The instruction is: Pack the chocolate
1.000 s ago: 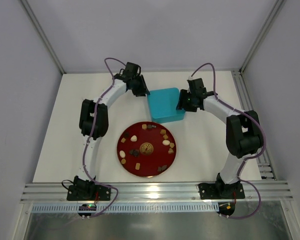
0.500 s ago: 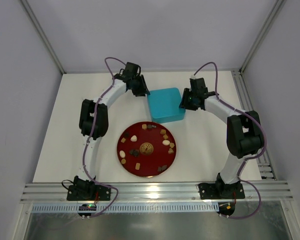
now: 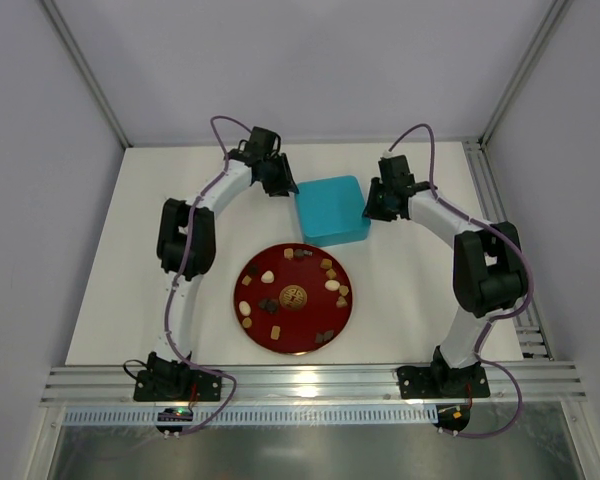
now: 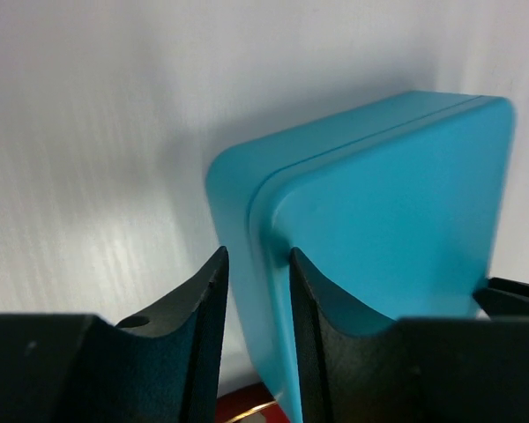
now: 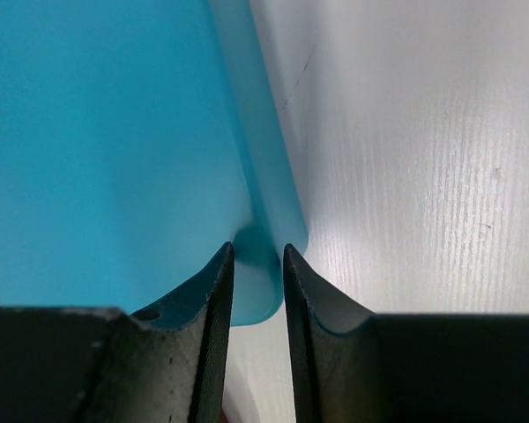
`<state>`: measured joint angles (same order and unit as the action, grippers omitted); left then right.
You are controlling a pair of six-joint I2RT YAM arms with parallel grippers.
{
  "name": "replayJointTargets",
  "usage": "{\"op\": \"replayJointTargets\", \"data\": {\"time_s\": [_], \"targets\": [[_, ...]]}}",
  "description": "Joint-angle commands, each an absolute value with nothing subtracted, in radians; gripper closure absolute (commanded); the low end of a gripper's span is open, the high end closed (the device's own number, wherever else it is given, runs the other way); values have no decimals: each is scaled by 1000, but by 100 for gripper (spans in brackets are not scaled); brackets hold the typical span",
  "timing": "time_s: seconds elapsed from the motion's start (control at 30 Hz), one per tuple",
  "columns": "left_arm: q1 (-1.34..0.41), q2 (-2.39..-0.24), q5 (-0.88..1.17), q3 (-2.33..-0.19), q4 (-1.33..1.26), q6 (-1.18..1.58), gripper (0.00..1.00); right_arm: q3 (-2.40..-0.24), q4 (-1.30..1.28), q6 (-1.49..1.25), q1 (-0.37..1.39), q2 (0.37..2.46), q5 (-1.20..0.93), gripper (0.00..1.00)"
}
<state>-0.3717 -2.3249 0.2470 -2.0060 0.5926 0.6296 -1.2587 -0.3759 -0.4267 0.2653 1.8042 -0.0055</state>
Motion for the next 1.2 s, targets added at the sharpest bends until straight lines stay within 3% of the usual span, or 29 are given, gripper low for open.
{"op": "replayJointTargets", "data": {"time_s": [0.0, 0.2, 0.4, 0.63, 0.7, 1.03, 1.17], "targets": [[-364, -2445, 123, -1907, 890, 526, 67, -1173, -744, -376, 276, 1905, 149, 71], [-364, -2436, 149, -1898, 876, 525, 67, -1195, -802, -382, 296, 1933, 169, 74], [-354, -2431, 161, -1887, 870, 514, 65, -1195, -770, -387, 295, 1921, 123, 70], [-337, -2399, 187, -1871, 845, 505, 62, -1250, -755, -373, 288, 1859, 81, 62], [-331, -2384, 204, -1875, 832, 502, 60, -1265, -741, -370, 275, 1833, 54, 61], [-318, -2269, 241, -2003, 818, 502, 46, -1402, -632, -370, 219, 1657, -37, 39], [-318, -2175, 227, -2008, 804, 503, 41, -1402, -568, -371, 192, 1570, -71, 37]]}}
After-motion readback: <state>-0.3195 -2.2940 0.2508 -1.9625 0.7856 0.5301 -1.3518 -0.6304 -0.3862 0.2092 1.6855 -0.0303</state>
